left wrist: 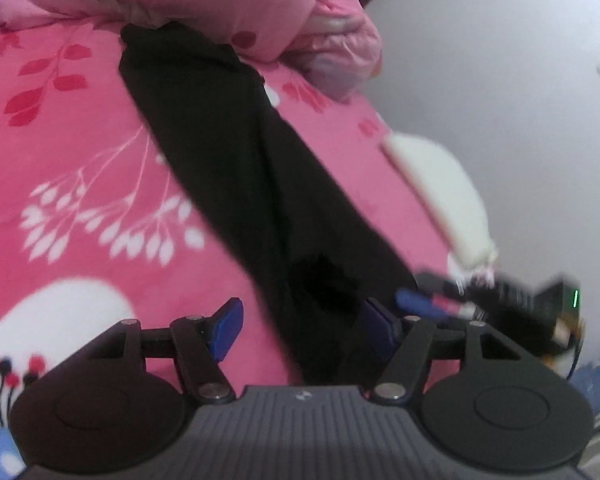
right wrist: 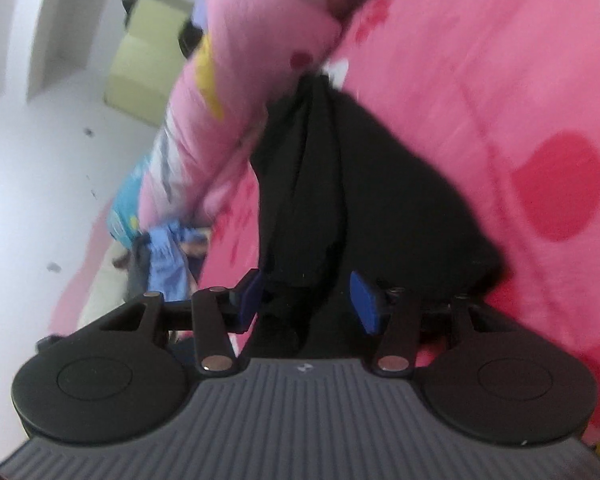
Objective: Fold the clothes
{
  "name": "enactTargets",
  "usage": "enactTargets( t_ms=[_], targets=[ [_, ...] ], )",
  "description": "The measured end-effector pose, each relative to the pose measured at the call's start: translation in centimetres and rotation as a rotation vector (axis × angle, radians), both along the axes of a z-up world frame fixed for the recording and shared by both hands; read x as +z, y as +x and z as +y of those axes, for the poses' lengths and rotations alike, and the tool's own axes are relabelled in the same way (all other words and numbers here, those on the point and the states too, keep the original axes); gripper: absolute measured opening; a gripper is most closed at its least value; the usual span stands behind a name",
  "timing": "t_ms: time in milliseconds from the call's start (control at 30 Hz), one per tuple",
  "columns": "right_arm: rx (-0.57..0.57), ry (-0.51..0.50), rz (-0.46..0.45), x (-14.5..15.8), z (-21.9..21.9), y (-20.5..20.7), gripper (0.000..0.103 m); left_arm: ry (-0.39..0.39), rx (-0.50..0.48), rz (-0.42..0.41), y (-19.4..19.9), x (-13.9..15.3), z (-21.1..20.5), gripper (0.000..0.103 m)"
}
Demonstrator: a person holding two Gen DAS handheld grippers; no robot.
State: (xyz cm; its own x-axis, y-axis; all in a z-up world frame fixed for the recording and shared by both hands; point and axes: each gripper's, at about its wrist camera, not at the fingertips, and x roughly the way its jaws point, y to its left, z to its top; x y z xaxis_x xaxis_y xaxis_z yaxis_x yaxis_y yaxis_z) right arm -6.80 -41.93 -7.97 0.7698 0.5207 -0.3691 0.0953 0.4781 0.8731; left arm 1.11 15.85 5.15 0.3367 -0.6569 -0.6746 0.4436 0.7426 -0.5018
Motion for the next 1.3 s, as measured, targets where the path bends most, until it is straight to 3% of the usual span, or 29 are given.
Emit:
enactTargets(
  t_ms=[267,367,433,500,667,833,1100,1267,1300],
  targets=[
    [0.002,-0.049,0.131,0.8,1.1,4.2,0.045,0.108,-0.087,-0.093,-2.4,-0.8,-1.1,0.066],
    [0.043,-0.093,0.164,0.5,1.9,5.5,0.035,0.130,-0.101,-0.110,-2.8,-1.3,-1.2,0.066],
    [0.058,-0.142,0.178,0.3,2.3,5.8,0.011,0.141,-0.102,-0.122,-3.2,-1.5,-1.3,0.066],
    [0.066,-0.164,0.161,0.3,2.1,5.3,0.004,0.152,-0.105,-0.139,-3.7,-1.6,-1.2,0.066],
    [0.005,-0.224,0.077,2.9,0.0,3.7,0.003,0.177,-0.109,-0.170,-4.6,-1.7,-0.9,0.066],
    [-0.088,-0.292,0.060,4.6,-2.7,2.6,0.002,0.205,-0.112,-0.184,-4.7,-1.7,-1.8,0.062],
    [-0.135,-0.374,0.112,3.0,-5.5,1.6,0.002,0.268,-0.100,-0.196,-3.7,-1.2,-1.8,0.052],
    [-0.120,-0.287,0.102,2.3,-6.0,0.6,0.002,0.296,-0.079,-0.209,-3.8,-0.8,-2.9,0.034],
    [-0.117,-0.271,0.092,2.4,-6.0,0.3,0.002,0.297,-0.074,-0.208,-3.8,-0.6,-2.8,0.027]
  ],
)
